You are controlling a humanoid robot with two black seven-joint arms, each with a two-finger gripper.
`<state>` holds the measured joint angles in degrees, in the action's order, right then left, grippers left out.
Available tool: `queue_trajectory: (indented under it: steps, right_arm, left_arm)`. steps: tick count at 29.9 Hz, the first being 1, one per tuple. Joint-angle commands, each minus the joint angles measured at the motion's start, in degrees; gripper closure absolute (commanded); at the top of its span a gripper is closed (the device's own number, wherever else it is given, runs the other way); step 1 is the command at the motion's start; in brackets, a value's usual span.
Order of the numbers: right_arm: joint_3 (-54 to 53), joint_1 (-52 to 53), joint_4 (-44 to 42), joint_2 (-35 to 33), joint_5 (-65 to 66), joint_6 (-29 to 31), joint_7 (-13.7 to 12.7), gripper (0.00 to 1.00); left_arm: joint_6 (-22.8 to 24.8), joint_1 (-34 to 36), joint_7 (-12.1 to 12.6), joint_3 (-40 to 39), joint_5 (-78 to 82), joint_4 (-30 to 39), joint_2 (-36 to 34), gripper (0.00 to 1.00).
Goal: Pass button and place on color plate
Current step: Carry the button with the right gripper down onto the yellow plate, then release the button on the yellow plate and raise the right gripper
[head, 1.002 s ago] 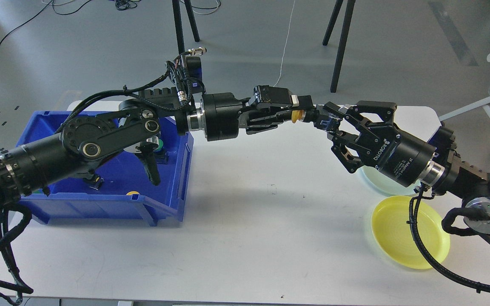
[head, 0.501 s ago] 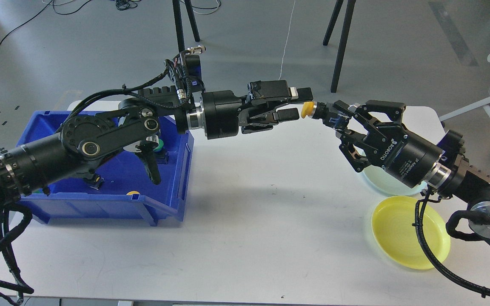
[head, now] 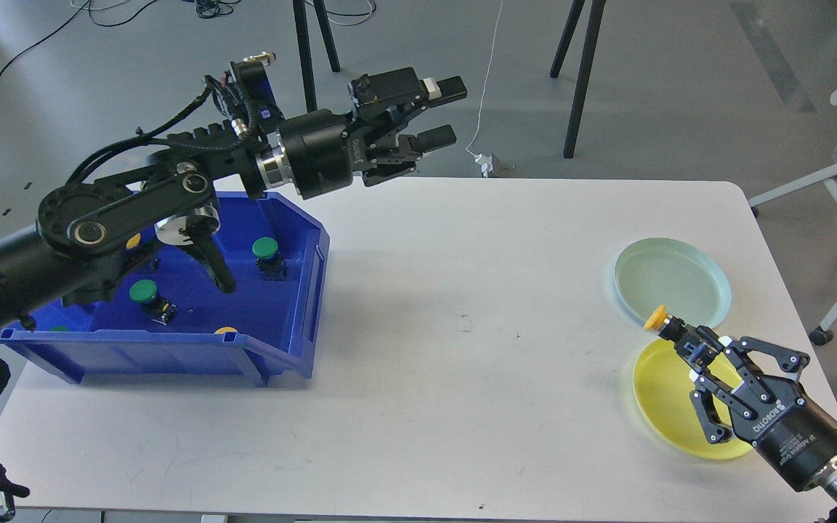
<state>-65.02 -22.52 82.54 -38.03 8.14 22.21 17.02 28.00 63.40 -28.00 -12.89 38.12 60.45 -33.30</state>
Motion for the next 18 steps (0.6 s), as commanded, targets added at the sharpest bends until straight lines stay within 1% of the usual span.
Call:
queue_trajectory:
  steps: [1,3,4,7,10,12,14,16,17,18]
  right_arm:
    - [0.3,0.1,-4.0,4.0,-4.8,-0.1,-0.3,1.00]
    - [0.1,0.3,-4.5,5.5,-5.1,-0.1,-0.5,0.99]
    - [0.2,0.4,-4.5,5.8,-5.2,-0.1,-0.5,0.97]
    - [0.3,0.3,-4.6,5.9,-5.2,-0.1,-0.5,0.86]
    - [0.2,-0.1,-5.3,5.9,-6.0,-0.1,-0.5,0.73]
    - [0.2,-0.1,-5.8,6.0,-7.3,0.1,-0.5,0.67]
    - [0.2,-0.2,-6.1,5.9,-8.9,0.3,-0.5,0.56]
    - [0.0,-0.2,-6.4,5.9,-10.4,0.7,-0.4,0.47]
    - [-0.2,-0.2,-6.4,5.9,-11.2,0.8,-0.4,0.39]
    - [-0.4,-0.2,-6.4,5.9,-12.3,1.0,-0.4,0.29]
  left_arm:
    - [0.0,1.8,0.0,3.6,10.0,1.4,-8.6,0.20]
    - [0.0,3.8,0.0,7.9,15.7,1.3,-11.0,0.20]
    - [0.0,4.8,0.0,10.8,18.6,0.8,-11.8,0.20]
    - [0.0,6.6,0.0,16.7,26.3,-0.4,-13.8,0.20]
    - [0.0,6.2,0.0,18.8,33.8,-3.5,-14.2,0.20]
    - [0.0,5.8,0.0,19.3,37.5,-6.4,-14.2,0.20]
    - [0.0,4.7,0.0,20.0,40.1,-9.4,-13.9,0.20]
    - [0.0,4.0,0.0,20.2,41.2,-11.6,-13.8,0.20]
    - [0.0,4.0,0.0,20.2,41.2,-12.2,-13.7,0.20]
    - [0.0,3.9,0.0,20.2,41.2,-12.4,-13.7,0.20]
